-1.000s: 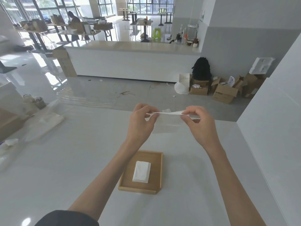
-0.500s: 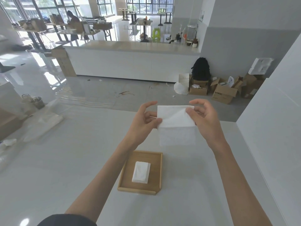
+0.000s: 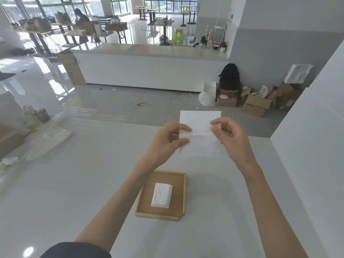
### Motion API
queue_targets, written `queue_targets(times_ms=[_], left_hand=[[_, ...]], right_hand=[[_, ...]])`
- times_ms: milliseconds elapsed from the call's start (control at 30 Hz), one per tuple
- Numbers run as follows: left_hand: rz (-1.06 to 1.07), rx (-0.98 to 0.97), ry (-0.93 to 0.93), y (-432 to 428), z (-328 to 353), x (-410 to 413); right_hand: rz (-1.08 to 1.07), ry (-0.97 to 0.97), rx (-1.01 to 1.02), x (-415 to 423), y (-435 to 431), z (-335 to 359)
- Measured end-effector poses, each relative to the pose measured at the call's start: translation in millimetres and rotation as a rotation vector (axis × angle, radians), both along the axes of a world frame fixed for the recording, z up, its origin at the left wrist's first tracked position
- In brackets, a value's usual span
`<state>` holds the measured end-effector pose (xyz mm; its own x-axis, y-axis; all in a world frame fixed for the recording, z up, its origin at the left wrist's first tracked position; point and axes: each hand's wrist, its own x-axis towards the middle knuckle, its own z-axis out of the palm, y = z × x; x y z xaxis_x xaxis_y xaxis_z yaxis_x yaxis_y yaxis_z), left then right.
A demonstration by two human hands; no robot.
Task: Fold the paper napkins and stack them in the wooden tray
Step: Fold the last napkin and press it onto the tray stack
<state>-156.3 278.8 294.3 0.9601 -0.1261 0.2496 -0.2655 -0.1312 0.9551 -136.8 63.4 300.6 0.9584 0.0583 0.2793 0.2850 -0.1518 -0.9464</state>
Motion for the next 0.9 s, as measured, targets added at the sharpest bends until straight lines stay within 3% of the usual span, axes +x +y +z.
queue_targets(times_ms=[133, 267, 433, 667, 900], left_hand=[[0.022, 0.047, -0.065, 1.8, 0.7, 3.4], [0.117, 0.144, -0.139, 2.4, -1.0, 7.6], [0.208, 0.323, -0.264, -0.1, 0.5, 8.7], [0.232, 0.415, -0.320, -0.5, -0.5, 7.2], [0.197, 0.440, -0.287, 0.1, -0.2, 7.9]], right_hand=[[0.115, 0.072, -0.085, -2.4, -2.9, 1.7], [0.037, -0.105, -0.358, -2.8, 0.6, -1.8], [-0.024, -0.230, -0.473, -0.3, 2.1, -8.6], [0.042, -0.133, -0.380, 0.3, -0.3, -6.2], [-0.048, -0.094, -0.274, 1.4, 6.3, -6.2]])
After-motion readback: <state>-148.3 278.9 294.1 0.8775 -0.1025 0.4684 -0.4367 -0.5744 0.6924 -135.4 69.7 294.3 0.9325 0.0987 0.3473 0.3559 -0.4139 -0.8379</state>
